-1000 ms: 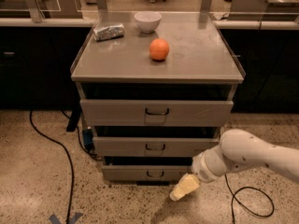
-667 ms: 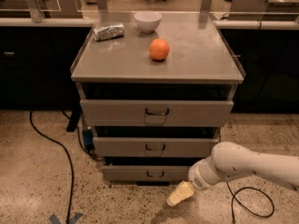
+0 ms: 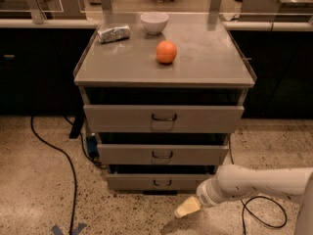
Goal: Open bottom drawer
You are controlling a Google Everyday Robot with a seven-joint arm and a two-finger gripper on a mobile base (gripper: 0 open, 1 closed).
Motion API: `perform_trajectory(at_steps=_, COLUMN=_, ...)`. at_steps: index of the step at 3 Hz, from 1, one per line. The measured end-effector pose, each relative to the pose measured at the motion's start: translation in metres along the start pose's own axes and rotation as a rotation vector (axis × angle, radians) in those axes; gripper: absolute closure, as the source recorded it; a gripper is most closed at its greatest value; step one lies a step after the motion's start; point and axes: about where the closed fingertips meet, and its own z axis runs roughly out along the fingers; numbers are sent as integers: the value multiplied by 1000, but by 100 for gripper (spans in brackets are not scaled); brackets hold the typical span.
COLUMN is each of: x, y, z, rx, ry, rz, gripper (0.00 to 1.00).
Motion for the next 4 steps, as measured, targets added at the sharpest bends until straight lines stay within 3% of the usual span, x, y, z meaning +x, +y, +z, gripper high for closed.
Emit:
perform_trajectory(at_steps=2, x=5, y=10, z=-7, rx=-27, ry=36, rz=-20, gripper=0)
perform_trajectory(at_steps=3, x=19, y=11, z=4, rx=-134, ry=77, rz=-33, gripper=0)
perform_trajectory(at_steps=4, x=29, y=2, z=32, rx=-272, ry=108, rz=-106, gripper=0)
